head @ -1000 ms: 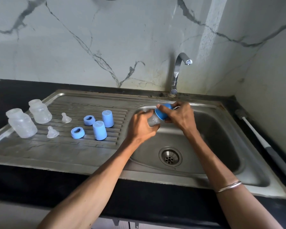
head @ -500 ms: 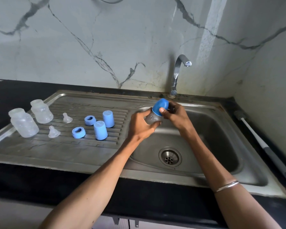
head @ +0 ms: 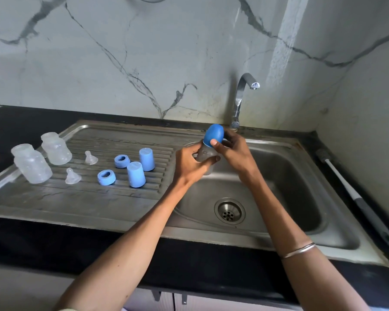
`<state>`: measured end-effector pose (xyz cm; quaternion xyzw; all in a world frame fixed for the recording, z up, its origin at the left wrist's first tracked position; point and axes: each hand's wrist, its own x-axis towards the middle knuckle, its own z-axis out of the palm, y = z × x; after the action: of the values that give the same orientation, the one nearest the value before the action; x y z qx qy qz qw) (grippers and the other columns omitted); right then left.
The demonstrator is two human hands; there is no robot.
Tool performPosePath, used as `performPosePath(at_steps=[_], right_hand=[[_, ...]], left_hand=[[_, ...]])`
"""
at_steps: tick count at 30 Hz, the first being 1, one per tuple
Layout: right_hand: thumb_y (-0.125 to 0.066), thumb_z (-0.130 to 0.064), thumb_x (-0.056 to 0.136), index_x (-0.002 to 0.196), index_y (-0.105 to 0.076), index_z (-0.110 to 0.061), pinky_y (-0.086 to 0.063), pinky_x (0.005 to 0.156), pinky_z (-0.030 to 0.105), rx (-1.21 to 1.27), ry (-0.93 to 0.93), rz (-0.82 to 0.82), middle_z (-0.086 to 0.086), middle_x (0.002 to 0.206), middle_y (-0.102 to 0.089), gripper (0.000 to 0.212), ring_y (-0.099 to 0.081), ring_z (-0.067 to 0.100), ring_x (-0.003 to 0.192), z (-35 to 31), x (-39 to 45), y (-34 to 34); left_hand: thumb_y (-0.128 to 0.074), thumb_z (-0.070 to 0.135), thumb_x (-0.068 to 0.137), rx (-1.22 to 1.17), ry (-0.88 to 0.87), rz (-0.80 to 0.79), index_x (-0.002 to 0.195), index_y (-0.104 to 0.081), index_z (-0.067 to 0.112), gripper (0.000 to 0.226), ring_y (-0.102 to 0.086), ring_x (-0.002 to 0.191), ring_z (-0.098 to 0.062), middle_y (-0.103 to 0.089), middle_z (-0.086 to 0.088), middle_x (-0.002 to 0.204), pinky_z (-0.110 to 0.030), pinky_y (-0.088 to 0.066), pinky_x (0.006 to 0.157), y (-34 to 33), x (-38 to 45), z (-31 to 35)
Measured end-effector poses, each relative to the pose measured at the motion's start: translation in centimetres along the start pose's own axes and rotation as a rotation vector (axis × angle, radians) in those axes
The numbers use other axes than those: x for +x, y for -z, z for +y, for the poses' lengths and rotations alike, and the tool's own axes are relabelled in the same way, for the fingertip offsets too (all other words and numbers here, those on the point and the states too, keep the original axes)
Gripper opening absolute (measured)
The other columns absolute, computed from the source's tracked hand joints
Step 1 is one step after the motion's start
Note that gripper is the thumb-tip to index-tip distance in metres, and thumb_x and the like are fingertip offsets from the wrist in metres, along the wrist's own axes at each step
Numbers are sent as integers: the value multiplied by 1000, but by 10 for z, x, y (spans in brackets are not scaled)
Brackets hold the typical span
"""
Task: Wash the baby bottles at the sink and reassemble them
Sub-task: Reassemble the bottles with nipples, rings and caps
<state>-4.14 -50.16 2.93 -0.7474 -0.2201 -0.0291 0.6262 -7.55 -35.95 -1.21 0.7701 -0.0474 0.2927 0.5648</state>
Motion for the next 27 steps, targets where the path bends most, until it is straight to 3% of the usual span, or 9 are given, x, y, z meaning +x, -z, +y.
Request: performPosePath(at_steps=[4,6,11,13,15,19,23,27], right_hand=[[-78,-25,82,117,-66,-11,-50,84,19,-43,-11,41,-2,108,-72,40,-66,5,101,1,-1,1],[-84,-34,74,112,-68,-15,-53,82,24,-30,-32,104,-4,102,-73,45,-68,7,95,3,-2,-4],[-82,-61,58,99,-59,-29,-50,74,27,-245,-108,537,-14,94,-68,58,-65,7,86,-4,-12,-41],[-82,-58,62,105,-58,-23,-49,77,26,-235,-35,494,-11,101,-66,61,-63,8,91,-5,-9,-44],[-82,-46,72,112,-59,-19,-50,84,25,-177,31,316,-8,107,-66,54,-63,8,98,-5,-4,-36],[-70,-21,90,123,-60,-16,-52,91,24,-76,82,99,-2,115,-68,35,-63,1,103,-8,-1,-18],[-74,-18,85,117,-63,-11,-49,81,19,-86,55,103,-3,105,-70,34,-64,-1,94,-6,2,-12],[-86,-38,69,109,-59,-15,-53,79,25,-91,18,287,-5,103,-67,54,-65,7,92,-2,-4,-25]], left_hand=[[-89,27,68,62,-32,8,112,-76,23,46,-72,81,-15,-77,5,86,-30,-57,72,0,-3,-4],[-87,30,67,106,-42,31,110,-76,24,45,-70,73,-8,-75,5,81,-30,-56,66,-1,-4,-5],[-80,21,73,124,-65,85,94,-77,13,23,-53,61,13,-72,2,70,-21,-41,55,-4,-5,-4],[-77,29,75,105,-40,107,90,-77,14,22,-53,64,10,-72,-2,71,-27,-43,54,-1,-2,-5],[-77,38,73,48,1,122,88,-76,19,24,-53,66,4,-71,-3,69,-29,-46,56,3,1,-5],[-87,25,73,-60,3,38,101,-78,18,30,-64,74,1,-77,7,81,-26,-54,65,4,1,-3],[-88,26,72,-5,-34,47,102,-78,18,33,-67,70,-5,-76,5,80,-27,-54,63,0,-1,-3],[-81,30,69,118,-61,80,93,-77,18,26,-63,63,-4,-72,3,70,-29,-50,56,-3,-4,-3]])
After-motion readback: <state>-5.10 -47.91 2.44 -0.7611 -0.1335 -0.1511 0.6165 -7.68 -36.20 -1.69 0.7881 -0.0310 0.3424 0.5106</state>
